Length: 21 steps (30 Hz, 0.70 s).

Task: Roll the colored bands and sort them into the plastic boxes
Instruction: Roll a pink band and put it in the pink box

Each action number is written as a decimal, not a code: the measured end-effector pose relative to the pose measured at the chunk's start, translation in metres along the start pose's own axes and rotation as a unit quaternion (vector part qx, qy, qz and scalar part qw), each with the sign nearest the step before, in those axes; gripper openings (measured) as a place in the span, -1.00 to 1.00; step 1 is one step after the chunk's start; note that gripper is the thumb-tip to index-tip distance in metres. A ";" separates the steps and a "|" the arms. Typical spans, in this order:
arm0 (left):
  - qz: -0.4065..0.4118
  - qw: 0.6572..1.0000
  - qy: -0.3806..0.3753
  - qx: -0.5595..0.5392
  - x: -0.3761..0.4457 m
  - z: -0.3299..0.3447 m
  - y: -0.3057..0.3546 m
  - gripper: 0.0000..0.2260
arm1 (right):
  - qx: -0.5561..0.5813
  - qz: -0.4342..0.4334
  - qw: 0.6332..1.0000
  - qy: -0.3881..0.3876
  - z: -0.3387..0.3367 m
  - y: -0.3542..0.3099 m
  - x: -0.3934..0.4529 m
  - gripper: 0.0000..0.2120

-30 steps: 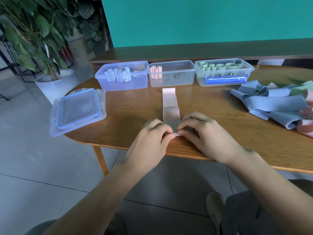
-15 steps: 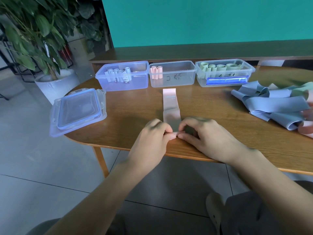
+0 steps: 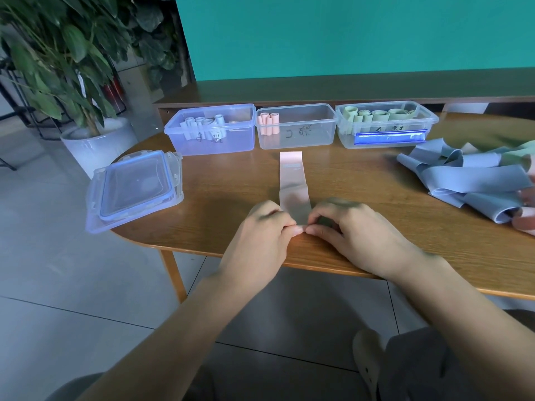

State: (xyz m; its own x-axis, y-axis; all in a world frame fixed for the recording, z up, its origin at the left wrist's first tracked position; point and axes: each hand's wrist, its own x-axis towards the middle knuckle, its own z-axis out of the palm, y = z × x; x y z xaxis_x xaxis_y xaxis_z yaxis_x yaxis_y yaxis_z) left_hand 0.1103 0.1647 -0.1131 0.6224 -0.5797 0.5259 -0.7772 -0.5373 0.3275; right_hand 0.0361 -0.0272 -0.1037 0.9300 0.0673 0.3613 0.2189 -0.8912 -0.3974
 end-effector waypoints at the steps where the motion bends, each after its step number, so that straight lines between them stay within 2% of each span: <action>1: 0.004 1.000 0.005 -0.003 0.000 0.000 -0.001 -0.84 | -0.001 0.000 1.000 -0.002 0.000 0.000 0.000 -0.86; 6: 0.030 0.999 -0.022 -0.007 0.003 -0.004 -0.004 -0.86 | 0.014 0.013 1.000 -0.001 -0.001 0.000 0.007 -0.74; 8: 0.043 0.998 -0.024 -0.035 0.005 -0.004 -0.005 -0.84 | 0.012 0.017 1.000 -0.002 -0.001 0.002 0.010 -0.77; 11: 0.031 0.999 -0.024 -0.036 0.008 -0.004 -0.008 -0.87 | 0.010 0.030 0.999 -0.010 -0.001 0.003 0.013 -0.84; 17: 0.003 0.999 -0.044 -0.031 0.011 -0.002 -0.010 -0.86 | 0.005 0.046 0.998 0.033 0.001 0.000 0.010 -0.85; 21: -0.008 0.999 -0.044 -0.011 0.012 -0.001 -0.009 -0.81 | 0.007 0.035 0.999 0.022 0.001 0.001 0.009 -0.75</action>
State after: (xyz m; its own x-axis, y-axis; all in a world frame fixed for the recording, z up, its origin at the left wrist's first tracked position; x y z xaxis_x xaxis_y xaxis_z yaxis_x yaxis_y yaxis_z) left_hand 0.1248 0.1638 -0.1088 0.6404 -0.6228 0.4495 -0.7678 -0.5348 0.3528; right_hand 0.0453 -0.0274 -0.1013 0.9292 -0.0144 0.3693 0.1585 -0.8871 -0.4336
